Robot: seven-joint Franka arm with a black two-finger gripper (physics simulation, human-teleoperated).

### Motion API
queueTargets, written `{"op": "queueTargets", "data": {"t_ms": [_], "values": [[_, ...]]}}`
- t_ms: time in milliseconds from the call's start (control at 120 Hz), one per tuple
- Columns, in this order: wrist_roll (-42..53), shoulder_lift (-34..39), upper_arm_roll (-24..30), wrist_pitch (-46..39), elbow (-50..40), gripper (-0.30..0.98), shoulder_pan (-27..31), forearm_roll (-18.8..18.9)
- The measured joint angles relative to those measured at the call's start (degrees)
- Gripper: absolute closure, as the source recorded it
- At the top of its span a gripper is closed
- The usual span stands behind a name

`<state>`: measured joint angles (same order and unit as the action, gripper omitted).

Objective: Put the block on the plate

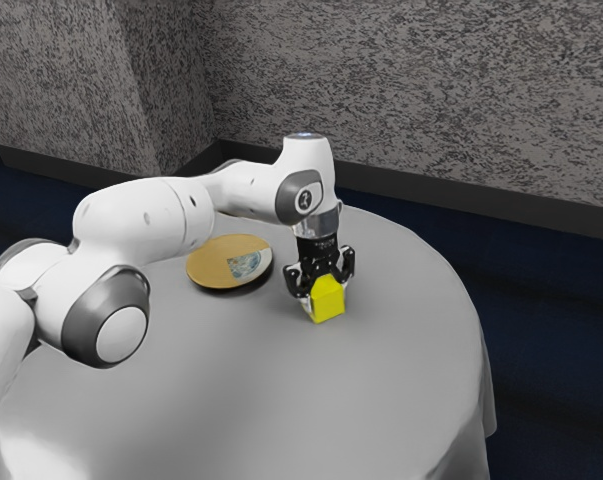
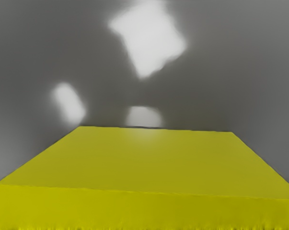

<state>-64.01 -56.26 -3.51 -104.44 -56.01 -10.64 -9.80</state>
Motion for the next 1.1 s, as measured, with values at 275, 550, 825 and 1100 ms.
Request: {"op": "queueTargets", "data": {"t_ms": [275, 550, 825, 1100], "values": [[-0.15, 2.33, -0.25, 0.44, 0.0, 0.27, -0.04, -0.16], [-0.3, 7.63, -3.54, 2.1, 0.01, 0.27, -0.08, -0.11], [-0.39, 9.0, -9.21, 2.29, -0.08, 0.27, 0.9, -0.27], [-0.49, 8.91, -11.94, 0.51, -0.79, 0.27, 4.9, -1.11]]}}
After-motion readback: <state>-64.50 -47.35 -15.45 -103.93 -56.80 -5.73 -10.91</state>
